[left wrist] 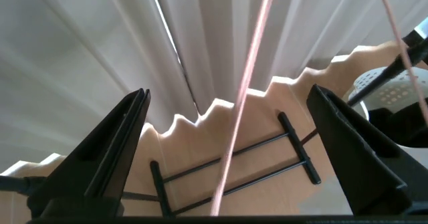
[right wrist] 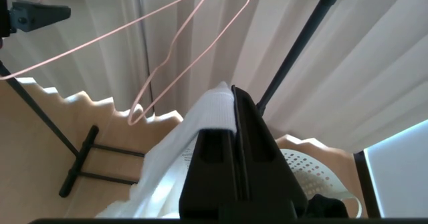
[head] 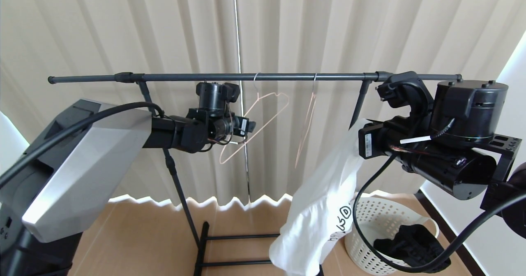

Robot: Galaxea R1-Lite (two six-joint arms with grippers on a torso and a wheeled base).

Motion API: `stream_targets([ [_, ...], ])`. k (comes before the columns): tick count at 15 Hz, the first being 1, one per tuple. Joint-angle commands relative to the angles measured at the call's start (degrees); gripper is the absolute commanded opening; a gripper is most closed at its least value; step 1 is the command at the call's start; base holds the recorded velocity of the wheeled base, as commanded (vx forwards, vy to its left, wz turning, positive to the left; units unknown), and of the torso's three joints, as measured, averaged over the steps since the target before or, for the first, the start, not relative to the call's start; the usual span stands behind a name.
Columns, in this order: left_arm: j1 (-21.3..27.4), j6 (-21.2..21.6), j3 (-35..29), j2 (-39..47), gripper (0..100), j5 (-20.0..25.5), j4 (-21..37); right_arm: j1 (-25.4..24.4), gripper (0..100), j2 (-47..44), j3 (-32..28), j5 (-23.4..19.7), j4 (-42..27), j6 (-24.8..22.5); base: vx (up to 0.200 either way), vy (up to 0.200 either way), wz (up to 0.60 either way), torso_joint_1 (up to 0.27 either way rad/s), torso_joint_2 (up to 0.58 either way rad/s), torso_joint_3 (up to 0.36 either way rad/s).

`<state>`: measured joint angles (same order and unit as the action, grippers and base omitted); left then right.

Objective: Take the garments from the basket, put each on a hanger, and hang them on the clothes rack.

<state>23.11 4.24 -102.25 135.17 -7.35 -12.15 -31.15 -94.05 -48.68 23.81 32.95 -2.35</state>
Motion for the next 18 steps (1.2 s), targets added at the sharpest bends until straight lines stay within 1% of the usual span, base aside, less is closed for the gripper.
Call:
stream_targets([
  [1, -0.2, 0.0, -1.3, 3.1, 100, 0.0, 0.0, -0.1, 0, -0.3, 0.0, 0.0, 0.0, 0.0, 0.0, 0.0, 0.0, 0.0, 0.0, 0.0],
  [9, -0.5, -0.1, -1.4, 4.1, 100, -0.1, -0.1, -0.1, 0, -0.3, 0.1, 0.0, 0.0, 0.0, 0.0, 0.0, 0.0, 0.0, 0.0, 0.0],
  [10, -0.5, 0.0, -1.5, 4.2, 0, -0.1, -0.1, -0.1, 0, -0.3, 0.1, 0.0, 0.0, 0.1, 0.0, 0.0, 0.0, 0.0, 0.0, 0.0],
  [18, -0.3, -0.4, -2.2, 4.1, 0, -0.2, -1.0, -0.1, 0, -1.2, 0.1, 0.1, 0.1, 0.1, 0.0, 0.0, 0.0, 0.0, 0.0, 0.0],
])
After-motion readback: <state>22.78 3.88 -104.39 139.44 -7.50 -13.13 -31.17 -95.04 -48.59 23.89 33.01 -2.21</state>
